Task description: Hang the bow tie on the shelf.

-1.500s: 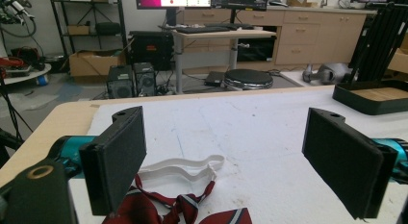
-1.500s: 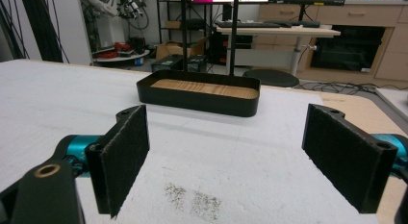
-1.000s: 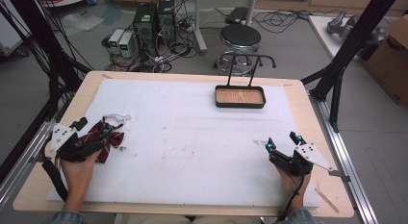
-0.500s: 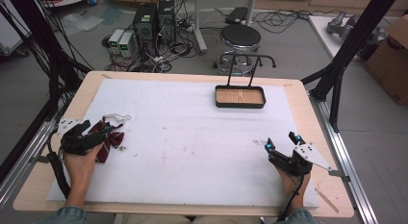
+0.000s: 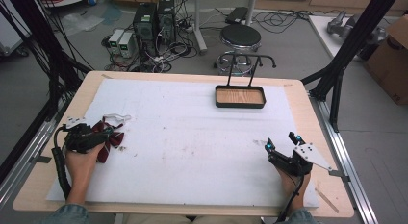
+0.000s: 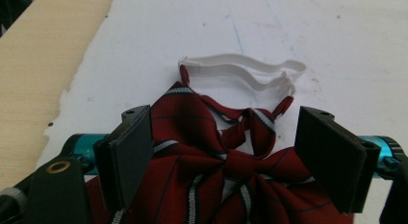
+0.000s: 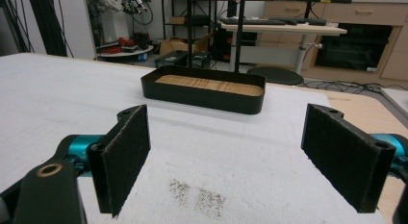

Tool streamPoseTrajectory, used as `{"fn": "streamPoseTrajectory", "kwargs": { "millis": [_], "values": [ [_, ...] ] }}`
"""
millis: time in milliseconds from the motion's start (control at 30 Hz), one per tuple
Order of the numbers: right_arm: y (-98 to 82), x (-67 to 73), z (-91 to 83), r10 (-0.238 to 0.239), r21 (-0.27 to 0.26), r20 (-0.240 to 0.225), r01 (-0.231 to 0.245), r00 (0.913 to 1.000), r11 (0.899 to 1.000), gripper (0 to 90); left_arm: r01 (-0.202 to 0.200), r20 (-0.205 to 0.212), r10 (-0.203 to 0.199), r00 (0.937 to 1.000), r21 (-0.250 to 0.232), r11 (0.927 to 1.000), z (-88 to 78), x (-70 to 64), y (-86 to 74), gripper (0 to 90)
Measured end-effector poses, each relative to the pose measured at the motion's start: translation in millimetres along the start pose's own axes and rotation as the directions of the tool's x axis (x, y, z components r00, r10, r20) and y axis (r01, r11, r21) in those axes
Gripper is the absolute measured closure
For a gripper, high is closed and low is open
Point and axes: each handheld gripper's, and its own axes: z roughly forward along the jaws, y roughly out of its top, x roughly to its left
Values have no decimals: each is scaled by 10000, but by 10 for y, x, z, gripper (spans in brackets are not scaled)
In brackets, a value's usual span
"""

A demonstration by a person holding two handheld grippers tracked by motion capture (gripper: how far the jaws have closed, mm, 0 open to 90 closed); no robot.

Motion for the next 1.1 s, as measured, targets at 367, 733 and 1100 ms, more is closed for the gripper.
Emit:
{"fn": "streamPoseTrajectory", "kwargs": {
  "millis": [367, 733, 1100],
  "values": [
    [-1, 2, -12, -28, -31, 17, 28, 10000, 10000, 163, 215, -122, -202, 9997, 1233, 9921, 138, 50, 40, 290],
    [-2, 5, -11, -26, -48, 25, 26, 10000, 10000, 164, -778, 221, 757, 9969, 1186, 9899, 156, -45, 35, 613],
    [-2, -1, -12, -58, -36, 36, 58, 10000, 10000, 164, -2232, 1546, 2228, 9625, -152, 9747, 69, -154, 110, 709]
  ]
}}
